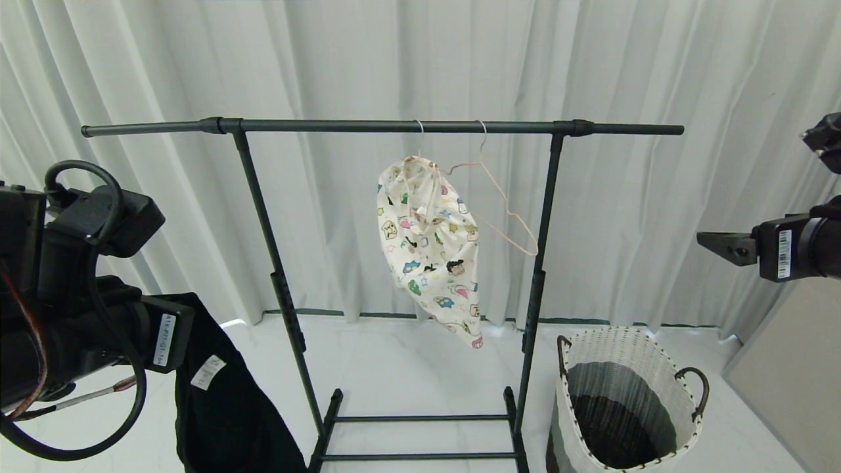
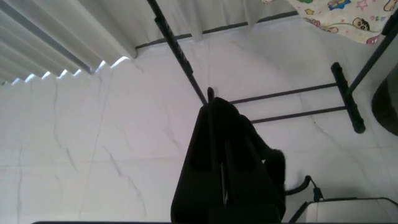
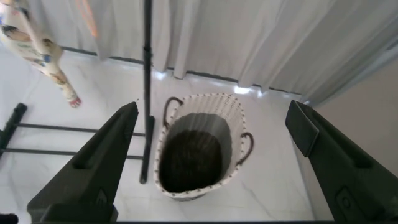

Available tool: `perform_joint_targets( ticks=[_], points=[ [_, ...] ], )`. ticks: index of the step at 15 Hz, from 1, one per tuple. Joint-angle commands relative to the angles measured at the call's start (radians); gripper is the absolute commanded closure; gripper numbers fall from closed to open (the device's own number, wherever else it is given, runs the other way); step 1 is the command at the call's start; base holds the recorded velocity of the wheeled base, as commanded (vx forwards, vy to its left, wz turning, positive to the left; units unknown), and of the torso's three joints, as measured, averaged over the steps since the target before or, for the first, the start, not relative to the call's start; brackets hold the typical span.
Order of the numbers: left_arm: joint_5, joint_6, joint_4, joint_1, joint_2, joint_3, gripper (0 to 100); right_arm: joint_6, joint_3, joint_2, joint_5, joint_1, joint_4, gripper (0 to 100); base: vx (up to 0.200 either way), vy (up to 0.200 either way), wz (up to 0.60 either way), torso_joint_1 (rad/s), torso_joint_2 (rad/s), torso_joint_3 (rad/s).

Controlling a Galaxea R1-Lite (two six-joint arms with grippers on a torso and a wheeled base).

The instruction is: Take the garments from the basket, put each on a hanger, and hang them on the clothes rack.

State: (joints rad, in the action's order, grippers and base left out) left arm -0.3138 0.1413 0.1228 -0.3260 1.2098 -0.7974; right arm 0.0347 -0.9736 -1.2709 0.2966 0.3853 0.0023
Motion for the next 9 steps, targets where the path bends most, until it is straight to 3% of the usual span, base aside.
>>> perform_joint_targets(
  ticks=[1,5,9],
  points=[
    [-0.001,0.000,0.000,-0.001,-0.001,-0.008,100,-0.001,-0.002,0.002,-0.022,0.001,-0.007,0,0.200,0.000,0.00,0.002,0.00,0.002],
    [-0.001,-0.002,0.000,-0.001,-0.022,-0.008,100,-0.001,-0.004,0.021,-0.146,0.007,-0.022,0,0.200,0.000,0.00,-0.002,0.00,0.001],
    [-0.001,-0.002,0.000,-0.001,-0.026,-0.008,100,-0.004,-0.005,0.022,-0.155,0.026,-0.019,0,0.200,0.000,0.00,0.004,0.00,0.005]
  ],
)
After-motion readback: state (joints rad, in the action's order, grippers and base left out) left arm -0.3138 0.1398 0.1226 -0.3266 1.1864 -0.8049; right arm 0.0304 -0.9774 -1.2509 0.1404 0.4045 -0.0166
